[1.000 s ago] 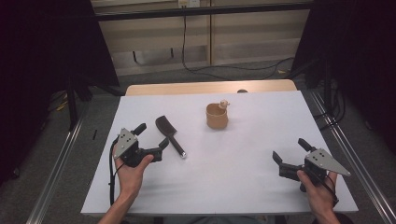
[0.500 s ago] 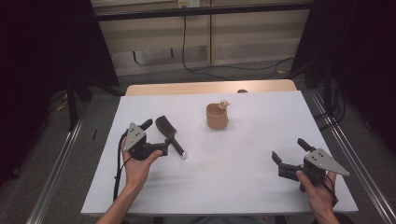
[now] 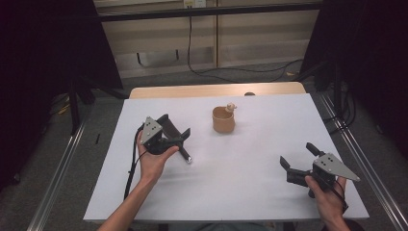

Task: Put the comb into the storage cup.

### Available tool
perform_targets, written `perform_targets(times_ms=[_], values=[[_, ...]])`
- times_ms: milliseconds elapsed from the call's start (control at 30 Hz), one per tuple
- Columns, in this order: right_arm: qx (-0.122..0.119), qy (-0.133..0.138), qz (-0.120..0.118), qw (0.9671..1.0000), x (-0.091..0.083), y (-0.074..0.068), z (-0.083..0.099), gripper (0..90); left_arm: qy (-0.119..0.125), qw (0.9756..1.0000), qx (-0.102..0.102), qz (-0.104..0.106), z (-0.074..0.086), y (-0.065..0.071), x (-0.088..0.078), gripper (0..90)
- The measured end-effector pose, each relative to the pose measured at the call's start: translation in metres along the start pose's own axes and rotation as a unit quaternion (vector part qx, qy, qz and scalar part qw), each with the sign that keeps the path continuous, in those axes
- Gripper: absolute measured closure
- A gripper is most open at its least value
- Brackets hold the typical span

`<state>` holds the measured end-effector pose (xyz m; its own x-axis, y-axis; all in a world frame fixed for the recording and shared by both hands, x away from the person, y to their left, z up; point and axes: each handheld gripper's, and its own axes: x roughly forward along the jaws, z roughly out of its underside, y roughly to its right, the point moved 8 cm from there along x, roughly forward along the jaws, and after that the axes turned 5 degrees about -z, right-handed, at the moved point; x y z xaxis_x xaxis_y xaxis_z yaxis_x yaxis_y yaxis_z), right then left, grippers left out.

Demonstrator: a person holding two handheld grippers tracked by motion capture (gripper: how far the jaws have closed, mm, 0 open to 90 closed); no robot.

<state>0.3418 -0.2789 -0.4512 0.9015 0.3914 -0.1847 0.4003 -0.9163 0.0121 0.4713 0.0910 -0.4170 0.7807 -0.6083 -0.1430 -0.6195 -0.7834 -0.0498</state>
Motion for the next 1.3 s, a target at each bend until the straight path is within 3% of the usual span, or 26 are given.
perform_targets(times_ms=[167, 200, 233, 300, 333, 467, 533, 633, 800, 933, 967, 1000, 1033, 1067, 1133, 1300], values=[[-0.002, -0.002, 0.003, 1.0, -0.001, 0.001, 0.0, 0.0, -0.008, 0.9999, 0.0, 0.007, 0.005, 0.001, 0.004, 4.5], [-0.002, 0.001, 0.002, 1.0, -0.001, 0.001, 0.0, 0.0, -0.025, 0.9996, -0.001, 0.013, 0.01, 0.002, 0.005, 5.8], [-0.002, 0.0, 0.003, 1.0, -0.001, 0.001, 0.0, 0.0, -0.025, 0.9996, -0.001, 0.013, 0.01, 0.002, 0.005, 8.7], [-0.002, 0.0, 0.002, 1.0, -0.001, 0.0, 0.0, 0.0, -0.025, 0.9993, -0.021, 0.02, 0.011, 0.002, 0.004, 10.6], [-0.002, 0.0, 0.001, 1.0, 0.0, 0.0, 0.0, 0.0, -0.022, 0.9995, -0.015, 0.017, 0.01, 0.0, 0.004, 11.9], [-0.003, 0.001, 0.001, 1.0, -0.001, 0.0, 0.0, 0.0, -0.01, 0.9994, -0.017, 0.027, 0.006, 0.0, 0.001, 23.5], [-0.002, 0.0, 0.0, 1.0, -0.001, 0.0, 0.0, 0.0, -0.007, 0.9996, -0.019, 0.019, 0.005, 0.0, 0.001, 26.4], [-0.003, -0.001, -0.001, 1.0, 0.0, -0.001, 0.0, 0.2, -0.002, 0.9995, -0.02, 0.023, 0.002, 0.0, -0.001, 33.7], [-0.001, 0.001, -0.001, 1.0, -0.001, -0.001, 0.0, 0.1, 0.007, 0.9989, -0.037, 0.027, -0.001, 0.001, -0.007, 51.5], [-0.001, -0.001, -0.001, 1.0, 0.0, -0.001, 0.0, 0.1, 0.016, 0.9989, -0.032, 0.03, -0.005, 0.003, -0.009, 60.8], [0.003, -0.002, -0.003, 1.0, 0.0, -0.001, 0.001, 0.1, 0.008, 0.9995, -0.023, 0.02, -0.004, 0.002, -0.009, 66.2], [0.003, -0.002, -0.003, 1.0, 0.0, -0.001, 0.001, 0.1, 0.008, 0.9995, -0.023, 0.02, -0.004, 0.002, -0.009, 68.8], [0.003, -0.001, -0.003, 1.0, 0.0, -0.001, 0.0, 0.1, 0.015, 0.9994, -0.025, 0.019, -0.005, 0.001, -0.01, 76.8], [0.003, -0.001, -0.003, 1.0, 0.0, -0.001, 0.0, 0.1, 0.017, 0.999, -0.029, 0.029, -0.005, 0.002, -0.01, 76.8], [0.002, -0.001, -0.002, 1.0, 0.0, -0.001, 0.001, 0.1, 0.016, 0.9994, -0.022, 0.023, -0.005, 0.0, -0.011, 86.5], [0.002, -0.001, -0.001, 1.0, 0.0, 0.0, 0.0, 0.1, 0.009, 0.9993, -0.021, 0.031, -0.003, -0.001, -0.011, 90.0]])
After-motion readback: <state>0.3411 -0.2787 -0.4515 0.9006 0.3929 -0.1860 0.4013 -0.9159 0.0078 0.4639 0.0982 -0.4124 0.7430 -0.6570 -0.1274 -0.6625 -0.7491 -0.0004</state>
